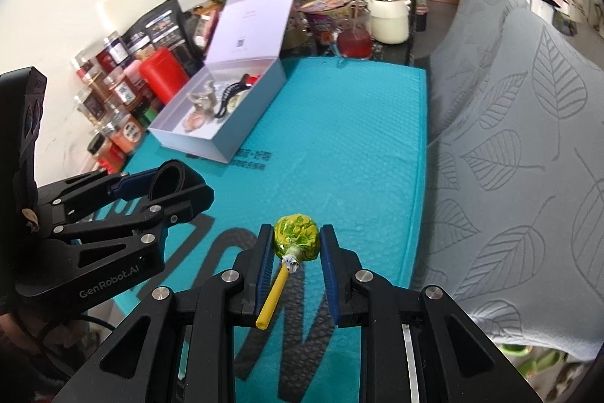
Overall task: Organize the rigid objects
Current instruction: 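Carry the black ring and lollipop toward the white box with both tools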
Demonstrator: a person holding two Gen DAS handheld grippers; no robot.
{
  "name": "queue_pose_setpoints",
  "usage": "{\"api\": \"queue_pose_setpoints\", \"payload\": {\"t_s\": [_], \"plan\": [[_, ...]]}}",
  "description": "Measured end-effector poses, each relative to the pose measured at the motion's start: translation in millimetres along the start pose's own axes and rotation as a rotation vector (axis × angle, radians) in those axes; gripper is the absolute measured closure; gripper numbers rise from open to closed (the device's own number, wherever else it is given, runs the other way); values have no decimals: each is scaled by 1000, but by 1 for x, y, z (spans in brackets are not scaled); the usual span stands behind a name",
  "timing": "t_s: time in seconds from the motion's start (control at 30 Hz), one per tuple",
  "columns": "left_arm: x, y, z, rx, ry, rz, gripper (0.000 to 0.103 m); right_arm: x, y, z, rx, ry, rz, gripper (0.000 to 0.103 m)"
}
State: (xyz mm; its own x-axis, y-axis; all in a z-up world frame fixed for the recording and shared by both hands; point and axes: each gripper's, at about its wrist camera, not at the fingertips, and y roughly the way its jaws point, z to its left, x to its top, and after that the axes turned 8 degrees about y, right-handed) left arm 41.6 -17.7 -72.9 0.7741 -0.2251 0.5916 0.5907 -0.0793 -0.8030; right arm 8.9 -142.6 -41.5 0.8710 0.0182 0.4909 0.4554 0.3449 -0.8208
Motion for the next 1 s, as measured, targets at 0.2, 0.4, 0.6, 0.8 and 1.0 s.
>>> {"api": "queue_pose_setpoints", "payload": {"t_s": [0.2, 0.4, 0.6, 0.8, 1.0], "plan": [[-11, -22, 3, 51, -57, -7, 62, -7, -9, 17, 61, -64, 18, 79], [-23, -42, 14, 102, -108, -21, 62, -12, -10, 34, 119, -120, 41, 79], [-32, -57, 35, 132, -158, -31, 62, -8, -9, 58, 165, -170, 44, 79], [-31, -64, 61, 157, -170, -42, 62, 0, 0, 87, 191, -214, 56, 79], [-29, -67, 85, 163, -179, -45, 62, 11, 10, 113, 203, -231, 54, 79]]}}
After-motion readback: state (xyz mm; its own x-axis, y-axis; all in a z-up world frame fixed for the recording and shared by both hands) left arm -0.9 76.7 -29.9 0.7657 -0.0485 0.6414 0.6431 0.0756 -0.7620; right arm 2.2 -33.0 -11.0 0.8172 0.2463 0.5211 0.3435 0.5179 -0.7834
